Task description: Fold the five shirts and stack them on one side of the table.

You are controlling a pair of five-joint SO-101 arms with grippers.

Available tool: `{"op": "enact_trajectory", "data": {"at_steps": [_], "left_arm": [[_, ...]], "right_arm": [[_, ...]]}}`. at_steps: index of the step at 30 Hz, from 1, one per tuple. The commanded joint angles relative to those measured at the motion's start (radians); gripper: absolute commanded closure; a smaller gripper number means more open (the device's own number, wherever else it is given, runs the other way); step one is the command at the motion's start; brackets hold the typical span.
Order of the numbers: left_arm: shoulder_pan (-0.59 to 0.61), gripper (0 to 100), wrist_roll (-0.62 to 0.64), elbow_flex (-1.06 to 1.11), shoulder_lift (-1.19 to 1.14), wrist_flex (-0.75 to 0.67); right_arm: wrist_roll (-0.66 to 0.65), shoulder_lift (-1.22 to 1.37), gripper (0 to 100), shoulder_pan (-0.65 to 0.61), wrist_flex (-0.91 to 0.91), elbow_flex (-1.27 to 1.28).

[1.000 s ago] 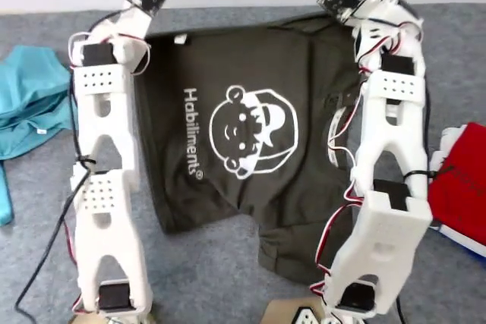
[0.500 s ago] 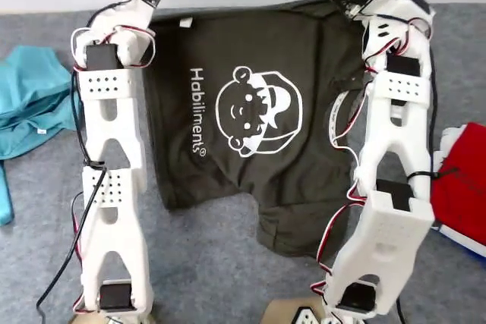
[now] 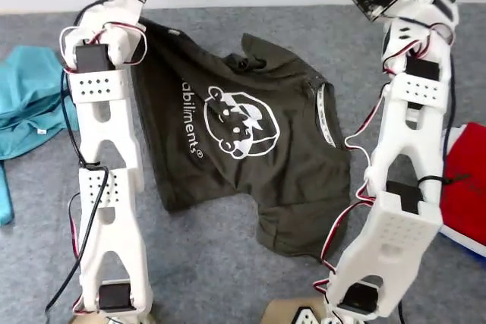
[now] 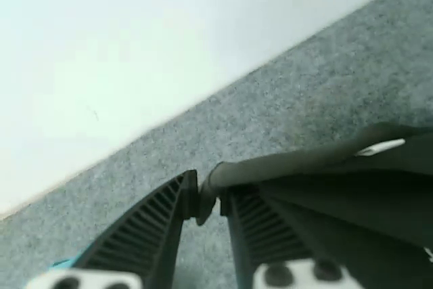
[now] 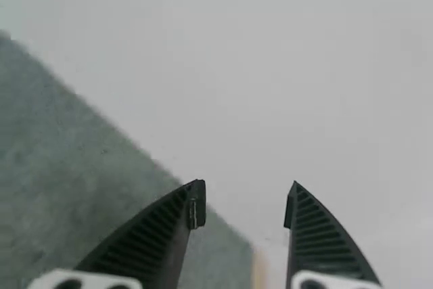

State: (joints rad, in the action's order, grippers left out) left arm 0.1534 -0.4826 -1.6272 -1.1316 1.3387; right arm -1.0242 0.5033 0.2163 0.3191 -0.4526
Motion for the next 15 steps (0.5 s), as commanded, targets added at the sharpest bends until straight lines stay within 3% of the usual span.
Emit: {"op": "enact_trajectory", "data": {"at_steps": [1, 6, 12, 15], "left_arm": [[0.008, 94, 0.009, -0.031, 0.025, 0.012], [0.009, 94, -0.081, -0.024, -0.014, 0.126], [0.014, 87, -0.192, -0.024, -0.074, 0.416], [0.054, 85, -0.180, -0.015, -0.094, 0.420]], "right_arm": [[-0.005, -0.090, 80.0, 0.012, 0.153, -0.014], [-0.005, -0.128, 80.0, 0.010, 0.346, -0.014], [-0.005, -0.168, 80.1, 0.016, 0.532, -0.014], [-0.005, -0.188, 80.1, 0.016, 0.625, -0.014]]}}
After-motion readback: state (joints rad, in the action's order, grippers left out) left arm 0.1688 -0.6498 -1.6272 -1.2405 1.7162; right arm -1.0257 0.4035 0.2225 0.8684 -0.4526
